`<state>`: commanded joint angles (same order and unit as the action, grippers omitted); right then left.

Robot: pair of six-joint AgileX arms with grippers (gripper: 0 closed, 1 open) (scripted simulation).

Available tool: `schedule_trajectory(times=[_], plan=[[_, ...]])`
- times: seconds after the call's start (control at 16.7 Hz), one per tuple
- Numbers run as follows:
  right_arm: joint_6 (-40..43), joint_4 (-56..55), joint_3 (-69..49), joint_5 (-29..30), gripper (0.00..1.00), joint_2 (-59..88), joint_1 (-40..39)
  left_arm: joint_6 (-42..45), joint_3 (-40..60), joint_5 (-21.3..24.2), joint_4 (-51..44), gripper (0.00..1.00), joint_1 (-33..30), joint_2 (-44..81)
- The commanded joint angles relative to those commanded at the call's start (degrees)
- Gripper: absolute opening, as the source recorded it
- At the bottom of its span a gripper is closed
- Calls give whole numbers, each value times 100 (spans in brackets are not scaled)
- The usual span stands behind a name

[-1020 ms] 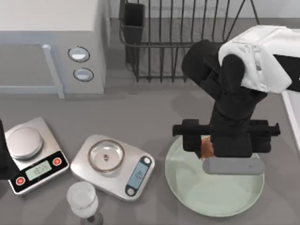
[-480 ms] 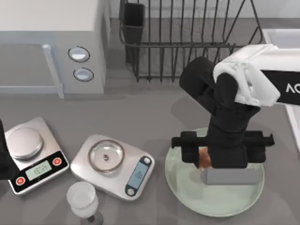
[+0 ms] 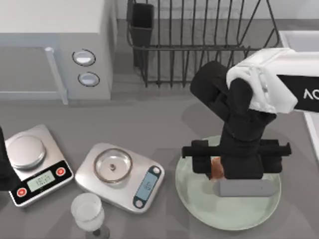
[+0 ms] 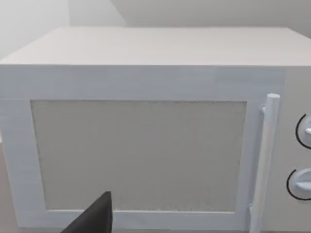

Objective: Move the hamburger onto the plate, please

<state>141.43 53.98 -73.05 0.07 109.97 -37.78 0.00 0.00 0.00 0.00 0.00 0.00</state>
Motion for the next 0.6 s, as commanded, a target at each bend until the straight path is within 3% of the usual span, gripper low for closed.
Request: schedule_trajectory(times=[0.24,0.6], plan=[[0,0,0,0,98,0,0,0,0,0,0,100,0,0],[0,0,0,0,100,0,0,0,0,0,0,100,0,0]])
